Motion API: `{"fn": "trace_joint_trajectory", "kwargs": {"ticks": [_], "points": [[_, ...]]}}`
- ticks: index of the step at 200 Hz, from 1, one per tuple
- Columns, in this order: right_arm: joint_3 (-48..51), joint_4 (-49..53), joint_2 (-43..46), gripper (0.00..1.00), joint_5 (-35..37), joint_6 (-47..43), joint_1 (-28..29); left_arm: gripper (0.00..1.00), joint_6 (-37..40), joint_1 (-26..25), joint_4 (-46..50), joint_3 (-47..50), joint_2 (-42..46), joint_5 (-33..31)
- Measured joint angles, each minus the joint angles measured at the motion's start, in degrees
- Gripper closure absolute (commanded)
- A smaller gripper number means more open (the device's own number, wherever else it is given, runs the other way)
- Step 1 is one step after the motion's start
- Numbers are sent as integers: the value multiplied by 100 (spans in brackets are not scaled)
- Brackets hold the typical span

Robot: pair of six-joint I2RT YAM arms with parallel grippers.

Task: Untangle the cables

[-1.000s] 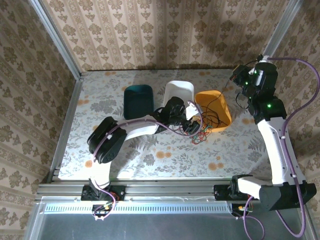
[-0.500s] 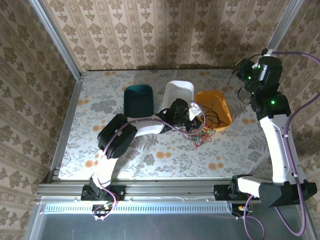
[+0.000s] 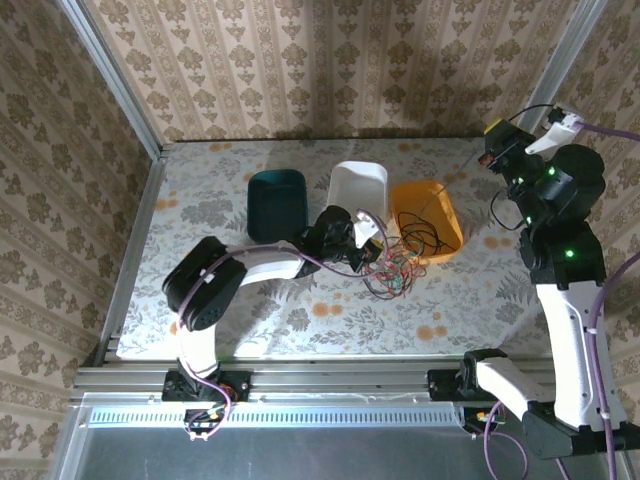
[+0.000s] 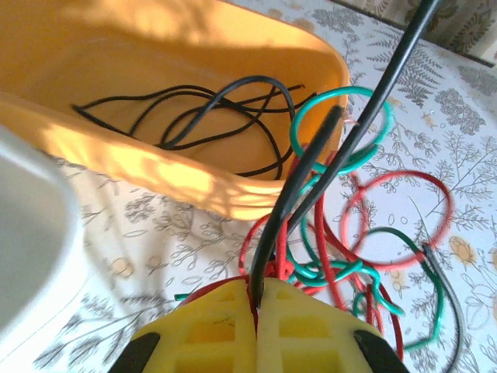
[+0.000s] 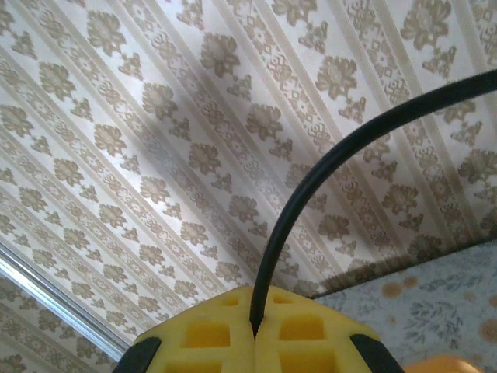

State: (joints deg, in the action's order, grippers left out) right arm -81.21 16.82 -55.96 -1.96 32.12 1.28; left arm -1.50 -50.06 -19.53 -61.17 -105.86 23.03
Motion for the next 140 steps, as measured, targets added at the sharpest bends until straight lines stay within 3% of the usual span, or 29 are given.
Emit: {"fn": "trace_joint_trajectory", "kwargs": {"ticks": [79, 116, 140], "points": [[7, -352, -323, 100, -623, 28, 74, 100, 168, 531, 446, 1593, 1921, -90], [35, -20, -466, 100, -26, 81, 114, 100, 131, 667, 525, 1818, 2055, -122], [44, 238, -472, 100, 361, 57, 125, 91, 83, 678, 511, 1869, 2055, -188]]}}
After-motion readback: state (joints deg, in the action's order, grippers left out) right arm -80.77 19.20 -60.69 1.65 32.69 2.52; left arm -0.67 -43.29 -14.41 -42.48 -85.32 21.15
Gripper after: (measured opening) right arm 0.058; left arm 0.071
